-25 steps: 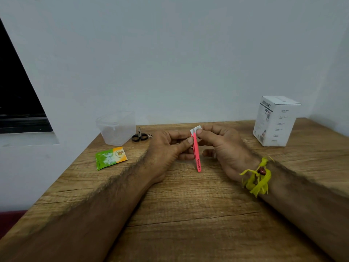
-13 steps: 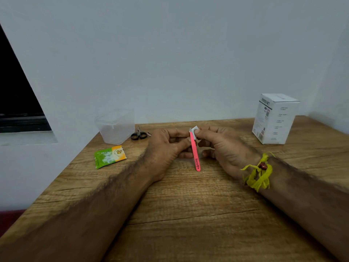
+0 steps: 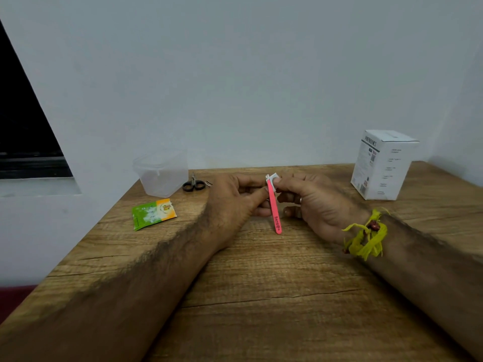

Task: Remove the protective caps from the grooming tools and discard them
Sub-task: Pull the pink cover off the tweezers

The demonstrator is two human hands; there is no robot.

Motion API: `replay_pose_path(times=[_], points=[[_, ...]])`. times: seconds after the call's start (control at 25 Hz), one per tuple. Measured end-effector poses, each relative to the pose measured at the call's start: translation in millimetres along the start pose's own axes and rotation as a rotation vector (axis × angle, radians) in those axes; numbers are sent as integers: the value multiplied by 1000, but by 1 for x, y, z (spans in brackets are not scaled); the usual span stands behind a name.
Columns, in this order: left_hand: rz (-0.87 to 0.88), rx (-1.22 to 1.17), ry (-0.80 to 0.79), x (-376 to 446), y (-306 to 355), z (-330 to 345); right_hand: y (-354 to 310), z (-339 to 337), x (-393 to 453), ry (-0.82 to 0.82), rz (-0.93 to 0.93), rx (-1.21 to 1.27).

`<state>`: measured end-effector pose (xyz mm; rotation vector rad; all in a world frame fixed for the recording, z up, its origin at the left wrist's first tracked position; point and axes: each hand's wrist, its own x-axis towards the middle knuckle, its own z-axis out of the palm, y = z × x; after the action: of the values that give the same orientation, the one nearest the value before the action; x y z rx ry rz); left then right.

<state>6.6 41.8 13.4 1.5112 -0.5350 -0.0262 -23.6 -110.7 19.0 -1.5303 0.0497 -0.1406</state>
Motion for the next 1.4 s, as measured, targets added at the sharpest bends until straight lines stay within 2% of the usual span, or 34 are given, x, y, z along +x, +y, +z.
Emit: replay_pose_path(times=[0.16,0.36,0.64,0.84,1.12,1.4], points=[[-18,19,0,0,2,1,-2,-2,-1,-19,0,-19],[-33,46,-3,2,0,1,1,-4,2,75,-43,-71],[-163,-136,3,7,-2,-7,7,-1,4,4,-37,-44],[-242,-250,-77,6,-3,-14,7,-2,6,-39,-18,-44],[-184,-206,73,7,-1,-9,4,-4,5,-68,56,-66],[-97,-8,105,5,6,-5,2,-6,2,-19,35,-104]])
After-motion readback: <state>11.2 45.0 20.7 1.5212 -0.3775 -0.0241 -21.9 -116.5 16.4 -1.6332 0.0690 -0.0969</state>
